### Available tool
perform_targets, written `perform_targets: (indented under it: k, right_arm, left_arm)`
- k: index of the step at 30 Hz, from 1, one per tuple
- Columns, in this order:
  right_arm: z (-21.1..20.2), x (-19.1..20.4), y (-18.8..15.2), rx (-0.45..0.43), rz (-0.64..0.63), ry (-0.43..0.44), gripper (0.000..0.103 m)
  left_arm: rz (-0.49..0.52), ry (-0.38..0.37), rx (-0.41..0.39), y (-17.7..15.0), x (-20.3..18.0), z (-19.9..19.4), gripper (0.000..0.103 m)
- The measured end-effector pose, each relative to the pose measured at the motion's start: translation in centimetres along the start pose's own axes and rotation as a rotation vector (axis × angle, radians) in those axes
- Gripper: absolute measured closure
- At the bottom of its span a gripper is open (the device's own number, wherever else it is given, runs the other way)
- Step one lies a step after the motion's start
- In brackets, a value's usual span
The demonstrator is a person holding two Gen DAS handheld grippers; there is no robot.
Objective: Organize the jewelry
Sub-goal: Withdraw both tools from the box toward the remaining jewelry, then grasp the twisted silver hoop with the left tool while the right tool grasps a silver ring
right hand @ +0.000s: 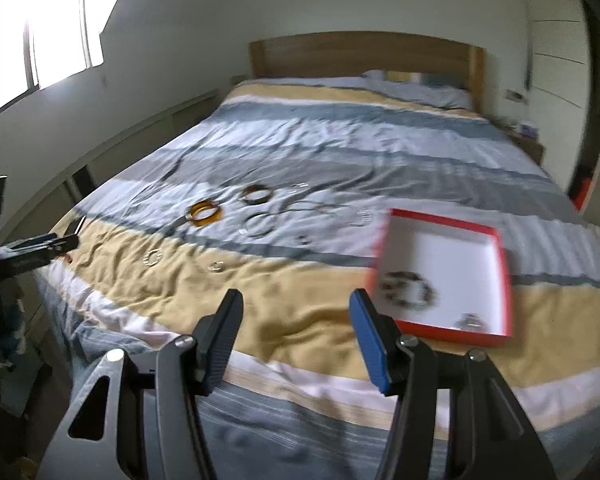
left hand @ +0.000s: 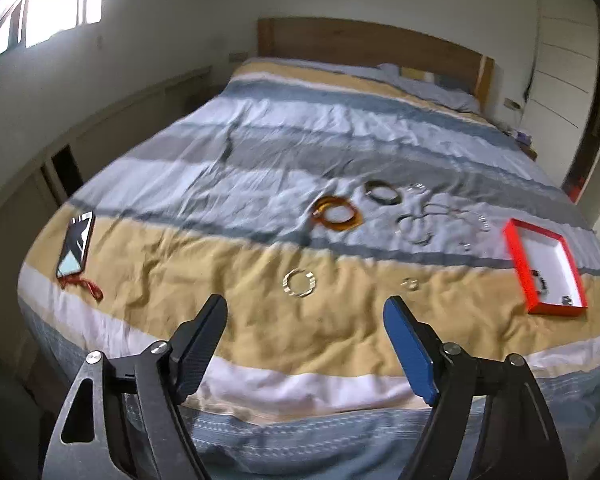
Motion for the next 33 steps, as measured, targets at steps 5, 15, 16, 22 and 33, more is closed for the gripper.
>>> perform_targets:
  k: [5,15,16,22,33]
  right_arm:
    - [6.0,5.3,0.8,0.056,-0.058,0.064,0.05]
    - [19.3,10.1,0.8,0.2,-0.079,0.116,0.05]
    - [20.4,10.0,0.7,0.215,-0.07,0.118,0.05]
    - [24.8,9.8,0.1,0.264,-0.044,0.134,0.05]
    - [27.5,11.5,-0.6,0.306,-0.097,0.179,0.085]
  left_arm:
    - [-0.03,-0.033,0.058,-0.8,2.4,5.2,0.03]
    - [-0.02,-0.071,0.164,-1.5,2.8,15.8,0.035]
    - [-0.019,-0.072,0.171,-1.5,2.8,16.4,0.035]
    - [0.006,-0.048,0.2,-1.3,2.2,20.0,0.035]
    - [0.088,-0.022,0.191,-1.2,0.6,21.1,0.065]
Point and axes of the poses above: each gripper's, at about its wrist camera, not at the fingertips, and z roughly the way its jaws point, x to its left, y to its top, the point moved 5 cm from there along z, roughly the way its jaws point, and after that the axes turned 1 degree about -y, right-handed, at the moved point
